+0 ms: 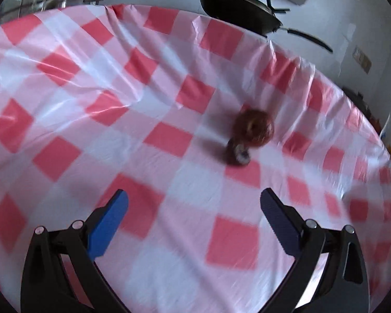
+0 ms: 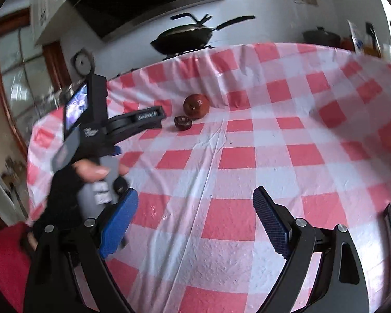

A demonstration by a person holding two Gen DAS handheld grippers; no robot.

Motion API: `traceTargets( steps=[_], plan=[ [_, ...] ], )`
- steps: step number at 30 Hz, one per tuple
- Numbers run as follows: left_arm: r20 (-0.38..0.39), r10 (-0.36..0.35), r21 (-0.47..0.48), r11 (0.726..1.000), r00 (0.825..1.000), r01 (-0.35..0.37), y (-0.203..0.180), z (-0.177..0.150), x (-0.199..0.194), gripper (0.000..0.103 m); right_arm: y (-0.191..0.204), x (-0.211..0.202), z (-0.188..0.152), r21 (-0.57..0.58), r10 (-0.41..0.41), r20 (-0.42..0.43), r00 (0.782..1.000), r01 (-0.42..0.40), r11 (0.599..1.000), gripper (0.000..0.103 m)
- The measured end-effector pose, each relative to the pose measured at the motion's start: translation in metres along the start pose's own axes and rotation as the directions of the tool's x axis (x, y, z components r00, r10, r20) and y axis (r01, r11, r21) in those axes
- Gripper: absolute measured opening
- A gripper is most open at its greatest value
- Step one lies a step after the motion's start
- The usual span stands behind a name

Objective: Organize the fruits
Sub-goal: 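Move both open grippers back to the remaining fruits on the table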

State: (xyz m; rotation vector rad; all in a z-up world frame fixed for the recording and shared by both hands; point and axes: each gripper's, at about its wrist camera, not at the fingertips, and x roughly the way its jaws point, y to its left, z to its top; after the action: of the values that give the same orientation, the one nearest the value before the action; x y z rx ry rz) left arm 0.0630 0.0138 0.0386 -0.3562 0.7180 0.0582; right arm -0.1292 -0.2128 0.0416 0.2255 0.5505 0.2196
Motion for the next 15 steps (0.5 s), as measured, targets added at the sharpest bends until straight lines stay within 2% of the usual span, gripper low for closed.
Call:
traceTargets(
  steps=[4, 8, 10, 12, 15],
  plan=[
    [0.046, -0.074, -0.090, 0.993, 0.996, 0.078, 0.000, 0.015, 0.009, 0.101, -0.009, 0.001, 0.002, 0.076, 0.028, -0.008, 1.000, -0.027, 0.997, 0.087],
    [0.047, -0.150, -0.163, 0.974, 0.988, 0.156, 0.001, 0.027, 0.028, 0.101, -0.017, 0.007, -0.001, 0.155, 0.103, -0.025, 0.994, -0.098, 0.983, 0.087],
    [0.044, -0.190, -0.188, 0.963, 0.981, 0.195, 0.003, 0.030, 0.035, 0.101, -0.017, 0.007, -0.001, 0.159, 0.117, -0.023, 0.993, -0.112, 0.981, 0.087],
    [0.036, -0.218, -0.177, 0.959, 0.975, 0.221, 0.003, 0.032, 0.039, 0.101, -0.015, 0.007, -0.001, 0.162, 0.142, -0.015, 0.990, -0.137, 0.977, 0.087],
    [0.025, -0.233, -0.094, 0.967, 0.972, 0.235, 0.002, 0.029, 0.035, 0.101, -0.014, 0.014, -0.001, 0.187, 0.157, -0.056, 0.986, -0.144, 0.972, 0.087]
  ],
)
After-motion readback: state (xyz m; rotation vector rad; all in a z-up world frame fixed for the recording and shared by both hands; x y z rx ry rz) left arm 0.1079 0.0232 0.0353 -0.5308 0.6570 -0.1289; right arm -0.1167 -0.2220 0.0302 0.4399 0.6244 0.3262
